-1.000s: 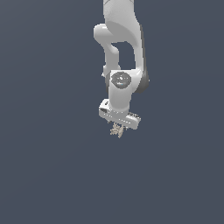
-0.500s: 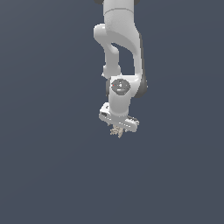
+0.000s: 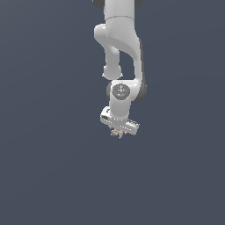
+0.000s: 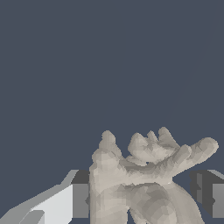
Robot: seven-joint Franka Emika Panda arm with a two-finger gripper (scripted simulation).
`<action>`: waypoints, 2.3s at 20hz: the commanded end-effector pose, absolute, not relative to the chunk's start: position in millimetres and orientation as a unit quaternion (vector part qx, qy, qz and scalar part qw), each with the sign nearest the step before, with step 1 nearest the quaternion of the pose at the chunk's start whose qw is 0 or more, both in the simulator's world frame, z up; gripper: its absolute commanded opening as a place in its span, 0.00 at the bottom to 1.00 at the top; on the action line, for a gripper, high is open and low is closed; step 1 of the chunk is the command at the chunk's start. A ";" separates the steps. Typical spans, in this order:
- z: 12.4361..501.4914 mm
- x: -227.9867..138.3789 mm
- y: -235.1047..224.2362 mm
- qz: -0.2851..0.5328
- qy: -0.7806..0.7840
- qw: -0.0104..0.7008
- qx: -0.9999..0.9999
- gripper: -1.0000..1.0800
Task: Pick up the object and move it to a goal position.
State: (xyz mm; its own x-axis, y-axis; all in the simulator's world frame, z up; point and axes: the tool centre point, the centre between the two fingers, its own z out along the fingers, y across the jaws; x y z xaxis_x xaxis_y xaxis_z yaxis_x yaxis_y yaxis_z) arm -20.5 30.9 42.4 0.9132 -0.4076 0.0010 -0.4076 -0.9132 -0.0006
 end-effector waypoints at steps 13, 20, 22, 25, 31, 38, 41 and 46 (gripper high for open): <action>48.3 -16.6 28.4 -0.001 0.208 0.000 -0.978 0.00; 76.4 0.7 15.9 -0.001 0.208 0.000 -0.978 0.00; 88.4 8.1 10.6 -0.001 0.208 0.000 -0.978 0.00; 108.5 20.9 1.5 -0.001 0.208 0.000 -0.978 0.00; 153.6 50.2 -18.6 0.000 0.208 0.000 -0.978 0.00; 197.4 80.3 -38.1 0.000 0.208 0.000 -0.978 0.00; 209.7 89.2 -43.6 0.000 0.208 0.000 -0.978 0.00; 223.0 99.1 -49.5 0.000 0.208 0.000 -0.978 0.00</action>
